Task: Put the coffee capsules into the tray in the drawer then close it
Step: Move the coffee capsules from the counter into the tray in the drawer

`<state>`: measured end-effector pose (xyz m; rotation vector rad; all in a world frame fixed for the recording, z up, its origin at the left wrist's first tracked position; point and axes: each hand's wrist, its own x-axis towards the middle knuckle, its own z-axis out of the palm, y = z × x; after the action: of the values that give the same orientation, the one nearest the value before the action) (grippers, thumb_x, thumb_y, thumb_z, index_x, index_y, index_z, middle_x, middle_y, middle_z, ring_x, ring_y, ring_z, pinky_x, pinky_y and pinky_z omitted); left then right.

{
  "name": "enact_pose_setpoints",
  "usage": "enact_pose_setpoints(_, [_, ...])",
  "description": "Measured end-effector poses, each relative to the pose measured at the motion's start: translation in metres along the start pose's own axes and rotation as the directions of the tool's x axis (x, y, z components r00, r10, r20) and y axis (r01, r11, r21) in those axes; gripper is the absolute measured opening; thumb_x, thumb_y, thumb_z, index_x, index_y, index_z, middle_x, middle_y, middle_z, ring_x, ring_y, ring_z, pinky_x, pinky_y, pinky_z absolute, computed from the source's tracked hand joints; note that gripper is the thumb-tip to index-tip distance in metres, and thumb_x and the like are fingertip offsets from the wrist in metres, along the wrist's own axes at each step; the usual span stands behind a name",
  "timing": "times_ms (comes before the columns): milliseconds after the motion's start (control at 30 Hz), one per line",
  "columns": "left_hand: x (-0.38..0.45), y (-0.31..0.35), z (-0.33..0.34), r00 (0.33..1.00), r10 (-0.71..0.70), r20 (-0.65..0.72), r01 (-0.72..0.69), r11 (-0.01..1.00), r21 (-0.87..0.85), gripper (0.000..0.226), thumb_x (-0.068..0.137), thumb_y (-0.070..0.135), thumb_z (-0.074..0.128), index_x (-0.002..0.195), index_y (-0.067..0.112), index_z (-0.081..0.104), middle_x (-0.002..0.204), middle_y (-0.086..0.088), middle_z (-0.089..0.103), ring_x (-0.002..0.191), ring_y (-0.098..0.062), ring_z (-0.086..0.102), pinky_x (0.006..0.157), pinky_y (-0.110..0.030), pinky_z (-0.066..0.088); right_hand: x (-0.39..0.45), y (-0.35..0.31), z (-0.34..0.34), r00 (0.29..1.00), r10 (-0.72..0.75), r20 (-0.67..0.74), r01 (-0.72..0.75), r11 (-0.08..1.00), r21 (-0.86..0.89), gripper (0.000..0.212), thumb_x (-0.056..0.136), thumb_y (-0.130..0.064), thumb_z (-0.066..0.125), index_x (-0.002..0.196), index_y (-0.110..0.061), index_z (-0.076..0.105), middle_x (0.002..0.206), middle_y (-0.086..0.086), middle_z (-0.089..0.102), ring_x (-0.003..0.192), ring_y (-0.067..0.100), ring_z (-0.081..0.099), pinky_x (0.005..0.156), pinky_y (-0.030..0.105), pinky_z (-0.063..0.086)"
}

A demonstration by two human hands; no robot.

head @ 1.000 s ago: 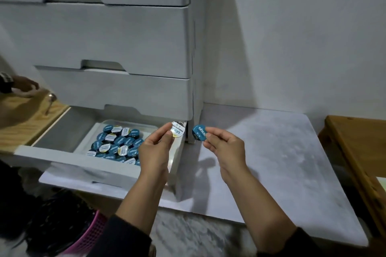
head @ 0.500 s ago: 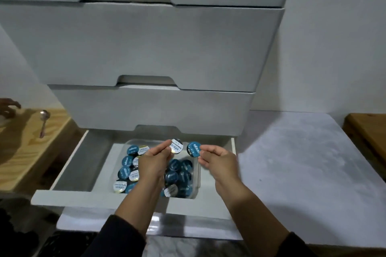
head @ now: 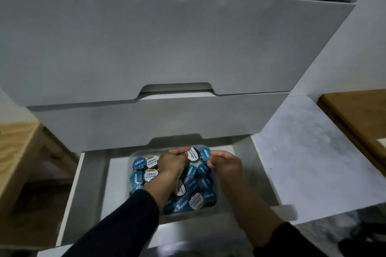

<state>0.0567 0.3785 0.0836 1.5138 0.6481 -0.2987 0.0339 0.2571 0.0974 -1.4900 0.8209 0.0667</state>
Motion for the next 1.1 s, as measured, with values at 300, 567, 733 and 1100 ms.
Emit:
enact_pose_setpoints(300, [0.015,-0.002,-0.004,0.999,0.022,-0.029,-0.018,0.991,0.135,0.016,0.083,0.011,0.063,0.082,0.023,0.074,0.093,-0.005,0.074,0.087,-0.021,0.069,0.085,-0.037,0.056,0.013,0.003,0.016,0.996,0.047,-0.081,-0.053,0.996,-0.069,0.031,0.074,0.009,0.064,0.062,-0.019,0.069,0.077,0.006,0.071,0.079,0.023,0.068,0.082,0.039,0.058])
enact_pose_setpoints(567, [0.025,-0.002,-0.007,0.998,0.063,-0.025,-0.057,0.978,0.198,0.009,0.082,0.011,0.067,0.087,0.015,0.074,0.086,-0.005,0.074,0.077,-0.018,0.069,0.073,-0.029,0.056,0.020,0.011,0.022,0.995,-0.064,-0.075,0.041,0.961,-0.273,0.040,0.073,0.006,0.066,0.056,-0.030,0.066,0.089,0.002,0.073,0.085,0.019,0.068,0.084,0.036,0.056])
enact_pose_setpoints(733, [0.029,-0.005,-0.008,0.989,0.151,-0.002,-0.144,0.947,0.288,0.010,0.082,0.009,0.067,0.088,0.011,0.074,0.090,-0.006,0.074,0.075,-0.015,0.067,0.078,-0.027,0.055,0.023,0.013,0.026,0.984,-0.168,-0.051,0.132,0.900,-0.415,0.021,0.078,0.002,0.065,0.080,-0.017,0.075,0.093,0.005,0.074,0.080,0.016,0.066,0.081,0.024,0.053])
enact_pose_setpoints(1100, [0.026,-0.005,-0.012,0.974,0.226,0.035,-0.215,0.853,0.475,0.020,0.085,0.006,0.062,0.069,0.019,0.066,0.081,-0.007,0.072,0.072,-0.018,0.069,0.069,-0.027,0.055,0.020,0.012,0.023,0.911,-0.390,0.133,0.356,0.581,-0.732,0.018,0.085,-0.003,0.058,0.096,-0.006,0.073,0.102,0.010,0.071,0.091,0.019,0.066,0.086,0.023,0.050])
